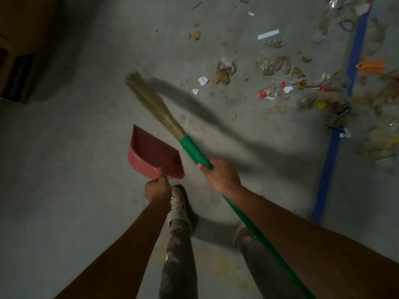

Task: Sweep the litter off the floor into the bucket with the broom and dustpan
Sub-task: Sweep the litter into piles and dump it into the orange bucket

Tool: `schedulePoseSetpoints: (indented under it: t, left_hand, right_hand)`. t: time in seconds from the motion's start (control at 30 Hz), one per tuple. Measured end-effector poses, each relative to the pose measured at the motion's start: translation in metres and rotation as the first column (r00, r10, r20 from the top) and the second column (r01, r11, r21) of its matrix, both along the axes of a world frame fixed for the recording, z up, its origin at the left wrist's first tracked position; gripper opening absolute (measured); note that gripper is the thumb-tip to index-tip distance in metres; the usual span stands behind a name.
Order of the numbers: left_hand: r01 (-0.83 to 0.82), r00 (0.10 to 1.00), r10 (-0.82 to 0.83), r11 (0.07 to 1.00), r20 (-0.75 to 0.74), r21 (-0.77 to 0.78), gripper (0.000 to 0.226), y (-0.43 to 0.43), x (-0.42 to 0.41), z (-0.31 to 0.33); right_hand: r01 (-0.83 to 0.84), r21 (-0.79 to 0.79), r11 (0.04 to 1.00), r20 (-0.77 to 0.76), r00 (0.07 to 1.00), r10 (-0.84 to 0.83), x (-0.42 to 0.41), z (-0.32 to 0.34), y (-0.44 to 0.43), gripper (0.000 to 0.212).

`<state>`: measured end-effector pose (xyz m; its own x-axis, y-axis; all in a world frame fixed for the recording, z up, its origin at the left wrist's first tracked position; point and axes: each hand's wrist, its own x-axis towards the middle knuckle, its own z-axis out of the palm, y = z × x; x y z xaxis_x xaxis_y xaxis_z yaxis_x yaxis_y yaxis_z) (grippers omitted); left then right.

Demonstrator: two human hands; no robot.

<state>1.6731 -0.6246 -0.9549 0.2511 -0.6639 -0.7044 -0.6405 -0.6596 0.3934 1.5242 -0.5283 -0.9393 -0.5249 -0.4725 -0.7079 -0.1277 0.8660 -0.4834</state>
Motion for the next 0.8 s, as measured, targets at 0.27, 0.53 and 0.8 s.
schedulePoseSetpoints:
  t: [0.27,0.53,0.8]
  left_hand:
    - [0.023,0.999,-0.024,0.999,0.040,0.035,0.061,-0.094,0.044,-0.032]
    - [0.190,0.978,-0.184,0.980,-0.101,0.057,0.064,-0.139,0.042,-0.044]
    - [0.308,0.943,-0.290,0.946,-0.165,0.098,0.070,-0.141,0.008,-0.041]
  right_hand:
    - [0.046,0.170,0.984,0.116,0.991,-0.066,0.051,-0.074,-0.090,0.044]
    - [0.454,0.325,0.830,-0.021,0.880,-0.474,0.054,-0.101,-0.054,0.053]
    - [0.729,0.053,0.682,-0.208,0.676,-0.707,0.044,-0.063,-0.020,0.039]
